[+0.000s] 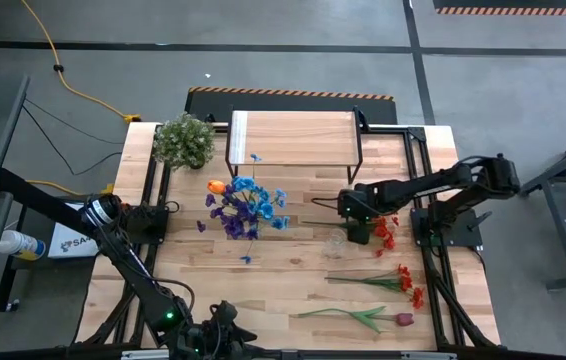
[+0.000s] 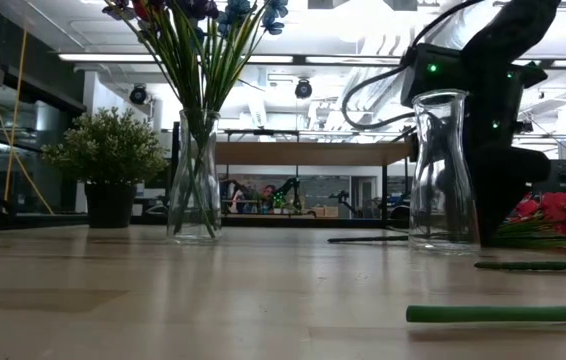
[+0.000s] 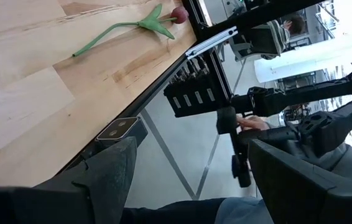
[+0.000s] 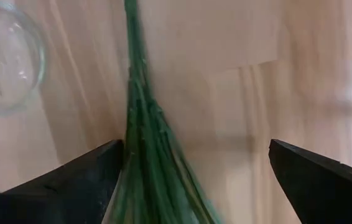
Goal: Pick and place flowers into a vace then onto a shelf
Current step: Put the top red flowers into the right transparent vase
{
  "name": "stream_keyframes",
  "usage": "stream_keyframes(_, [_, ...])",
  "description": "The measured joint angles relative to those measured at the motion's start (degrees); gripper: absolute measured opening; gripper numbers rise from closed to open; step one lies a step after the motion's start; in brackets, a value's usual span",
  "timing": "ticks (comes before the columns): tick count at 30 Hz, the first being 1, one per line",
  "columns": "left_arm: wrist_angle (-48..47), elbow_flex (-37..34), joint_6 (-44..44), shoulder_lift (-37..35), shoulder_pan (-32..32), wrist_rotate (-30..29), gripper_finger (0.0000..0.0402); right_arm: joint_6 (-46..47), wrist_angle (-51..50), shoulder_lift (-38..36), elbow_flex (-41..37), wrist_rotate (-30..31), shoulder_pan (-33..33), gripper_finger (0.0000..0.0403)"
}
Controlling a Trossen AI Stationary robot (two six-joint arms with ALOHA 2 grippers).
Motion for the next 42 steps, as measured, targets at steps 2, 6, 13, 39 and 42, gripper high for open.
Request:
stream_keyframes(2, [0.00, 0.00, -0.02, 0.00, 0.00, 0.00, 0.0340, -0.04, 0.44, 1.15, 0.14, 0.04, -0.01, 0.0394])
stream_keyframes(6, [0.04, 0.00, -0.19, 0.00, 0.00, 0.00, 0.0340, -0.07, 0.79, 2.05, 0.15, 0.08, -0.20, 0.0394])
stream_keyframes(13, [0.02, 0.00, -0.19, 0.00, 0.00, 0.02, 0.0340, 1.09, -0.46, 1.94, 0.06, 0.24, -1.67, 0.0378])
stream_keyframes(39, [-0.01, 0.00, -0.17, 0.00, 0.02, 1.40, 0.0340, 6.15, -2.07, 2.05, 0.01, 1.67, -2.12, 0.0267])
stream_keyframes(42, [-0.01, 0.00, -0.17, 0.00, 0.02, 1.47, 0.0340, 6.71, -2.68, 2.09, 0.01, 1.47, -2.10, 0.0239])
